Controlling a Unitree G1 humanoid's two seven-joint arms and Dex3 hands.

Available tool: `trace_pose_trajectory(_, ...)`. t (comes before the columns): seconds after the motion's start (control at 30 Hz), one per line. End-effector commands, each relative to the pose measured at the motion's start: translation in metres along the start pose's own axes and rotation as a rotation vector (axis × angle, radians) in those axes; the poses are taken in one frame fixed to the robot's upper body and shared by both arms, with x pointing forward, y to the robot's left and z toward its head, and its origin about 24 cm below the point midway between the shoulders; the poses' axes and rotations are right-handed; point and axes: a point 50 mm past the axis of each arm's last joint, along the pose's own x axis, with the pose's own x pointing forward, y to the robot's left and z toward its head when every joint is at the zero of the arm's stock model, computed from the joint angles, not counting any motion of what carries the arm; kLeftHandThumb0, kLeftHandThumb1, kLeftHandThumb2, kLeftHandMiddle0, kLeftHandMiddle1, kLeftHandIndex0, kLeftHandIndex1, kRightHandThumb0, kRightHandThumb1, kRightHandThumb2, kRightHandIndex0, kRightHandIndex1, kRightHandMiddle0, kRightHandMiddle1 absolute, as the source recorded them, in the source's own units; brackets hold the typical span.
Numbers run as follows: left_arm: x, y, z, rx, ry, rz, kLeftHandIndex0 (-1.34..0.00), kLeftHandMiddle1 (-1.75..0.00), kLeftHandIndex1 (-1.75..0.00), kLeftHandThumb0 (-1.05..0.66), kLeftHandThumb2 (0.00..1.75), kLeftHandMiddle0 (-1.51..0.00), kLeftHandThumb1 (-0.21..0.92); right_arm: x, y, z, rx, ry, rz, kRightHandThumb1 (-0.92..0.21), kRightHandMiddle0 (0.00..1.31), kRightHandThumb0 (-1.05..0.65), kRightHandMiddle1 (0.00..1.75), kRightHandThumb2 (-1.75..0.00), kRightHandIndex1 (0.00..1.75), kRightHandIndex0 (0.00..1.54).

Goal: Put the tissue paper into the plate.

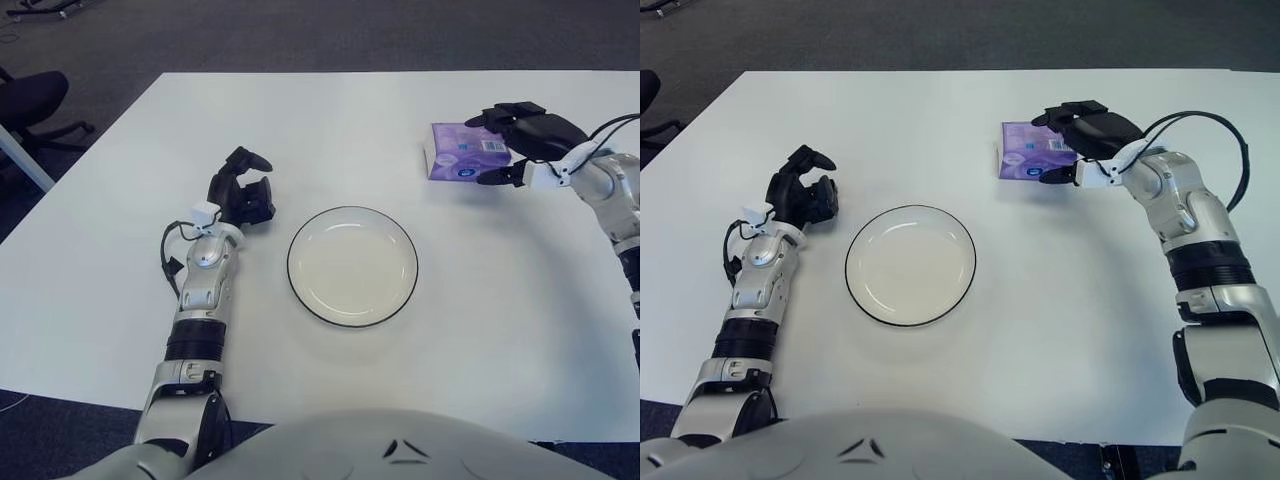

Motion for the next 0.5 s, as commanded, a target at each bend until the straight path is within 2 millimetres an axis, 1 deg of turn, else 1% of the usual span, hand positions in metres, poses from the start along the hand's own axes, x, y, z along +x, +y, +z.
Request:
trace_pose_trajectory(0.0,-0.057,-0.003,-0.068,-0.056,0.278,0.084,-0.59,-1.75,-1.75,-0.47,1.28,-1.31,0.34,0.017,-0.002,0.006,-0.030,-0.017,-0.002,-0.92,0.00,-0.90,0.62,-0.53,0.21,0.04)
trace_pose_trajectory(0.17,-0.057,-0.003,-0.068,-0.059,0.276,0.087,-0.59,-1.75,-1.75,-0.47,1.28,-1.31,0.34,0.031,0.007,0.008,-0.033,-0.020,0.033,-0.92,0.00,-0.96,0.57,-0.59,0.19,0.01)
trace_pose_trajectory(0.3,-0.058,-0.004,-0.067,-0.059,0.275,0.084,-0.59,-1.75,-1.75,-0.47,1.28,-1.31,0.35,0.035,0.009,0.009,-0.032,-0.033,0.052,-0.92,0.00,-0.99,0.55,-0.61,0.16,0.00)
trace_pose_trajectory(0.47,-0.058,-0.004,-0.067,-0.054,0.278,0.085,-0.59,-1.75,-1.75,-0.47,1.28,-1.30,0.34,0.040,0.013,0.012,-0.026,-0.044,0.082,-0.92,0.00,-1.03,0.50,-0.66,0.07,0.00)
